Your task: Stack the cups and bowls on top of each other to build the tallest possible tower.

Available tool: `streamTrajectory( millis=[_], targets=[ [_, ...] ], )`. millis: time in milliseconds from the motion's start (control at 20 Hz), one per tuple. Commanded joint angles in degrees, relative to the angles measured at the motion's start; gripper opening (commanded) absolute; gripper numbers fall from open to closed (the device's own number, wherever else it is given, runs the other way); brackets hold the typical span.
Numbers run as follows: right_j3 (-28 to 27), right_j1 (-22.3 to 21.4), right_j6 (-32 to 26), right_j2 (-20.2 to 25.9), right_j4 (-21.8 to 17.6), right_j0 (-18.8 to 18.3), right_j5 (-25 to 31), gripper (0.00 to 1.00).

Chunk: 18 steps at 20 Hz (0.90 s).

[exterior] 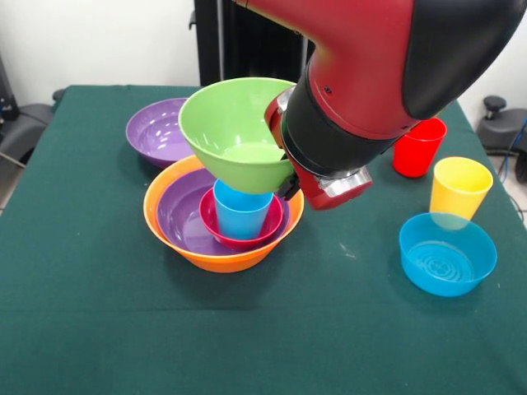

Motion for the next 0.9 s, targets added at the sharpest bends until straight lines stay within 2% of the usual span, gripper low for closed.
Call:
streamTrajectory(
  millis=[50, 400, 900],
  targets=[
    [-0.68, 1.16, -7.01, 3.07, -3.23, -1.43, 2.73, 0.00],
    [-1.87, 1.74, -5.75, 2.40, -2.38, -1.47, 3.52, 0.00],
    [-7.84, 4.21, -6.03, -1.18, 0.20, -4.16, 4.67, 0.00]
  ],
)
